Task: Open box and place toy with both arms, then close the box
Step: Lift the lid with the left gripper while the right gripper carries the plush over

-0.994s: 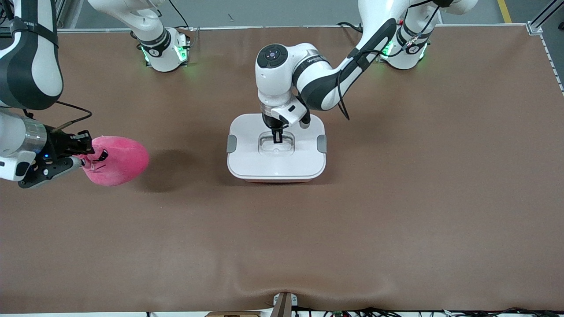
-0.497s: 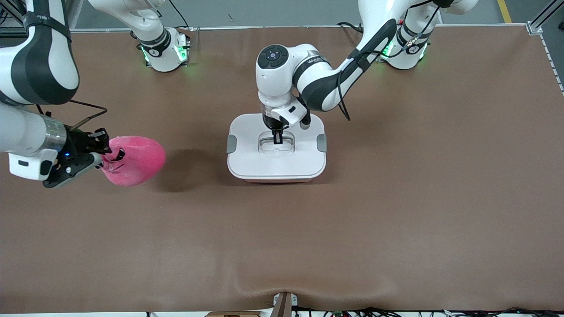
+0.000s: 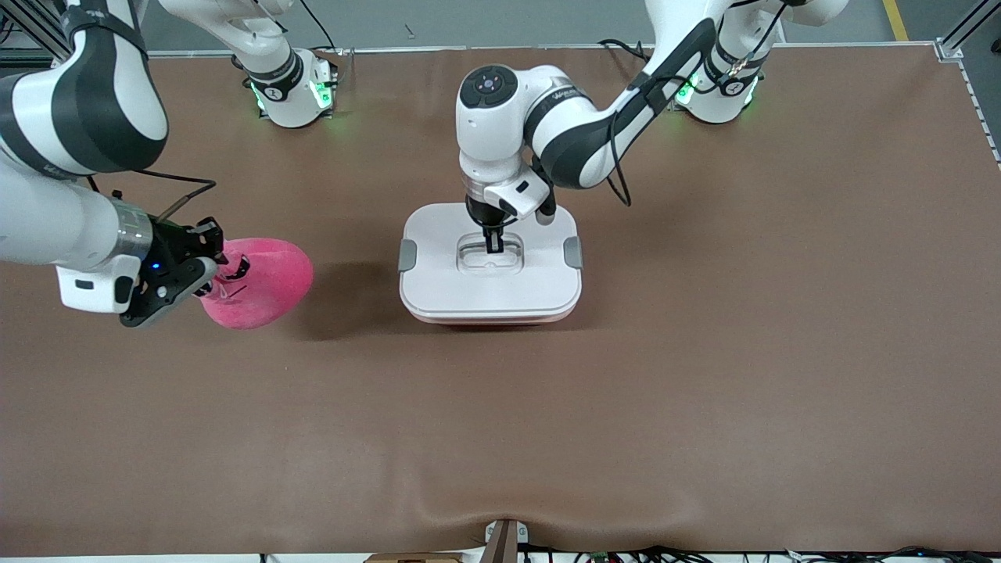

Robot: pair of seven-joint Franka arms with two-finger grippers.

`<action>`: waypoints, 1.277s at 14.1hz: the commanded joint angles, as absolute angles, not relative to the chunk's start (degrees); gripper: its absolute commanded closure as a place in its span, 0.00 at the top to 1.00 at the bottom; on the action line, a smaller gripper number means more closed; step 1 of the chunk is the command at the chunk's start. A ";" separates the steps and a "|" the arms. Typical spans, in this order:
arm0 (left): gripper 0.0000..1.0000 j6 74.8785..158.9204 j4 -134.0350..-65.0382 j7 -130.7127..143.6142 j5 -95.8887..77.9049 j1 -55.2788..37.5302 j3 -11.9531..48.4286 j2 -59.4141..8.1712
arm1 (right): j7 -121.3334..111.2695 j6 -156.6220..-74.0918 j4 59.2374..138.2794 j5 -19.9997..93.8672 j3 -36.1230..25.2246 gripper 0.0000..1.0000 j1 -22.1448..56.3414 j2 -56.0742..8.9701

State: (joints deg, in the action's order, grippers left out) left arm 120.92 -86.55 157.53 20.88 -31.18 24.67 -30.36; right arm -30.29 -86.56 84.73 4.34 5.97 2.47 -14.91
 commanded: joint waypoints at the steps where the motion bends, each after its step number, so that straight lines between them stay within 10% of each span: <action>1: 0.00 116.30 -87.01 163.39 19.34 -30.59 24.96 -25.15 | -38.89 -84.30 82.10 5.27 5.98 0.00 4.30 -13.97; 18: 0.00 111.80 -84.20 133.70 -0.88 -3.35 24.96 -16.35 | -49.22 -93.86 81.47 2.65 28.55 0.00 7.65 -14.76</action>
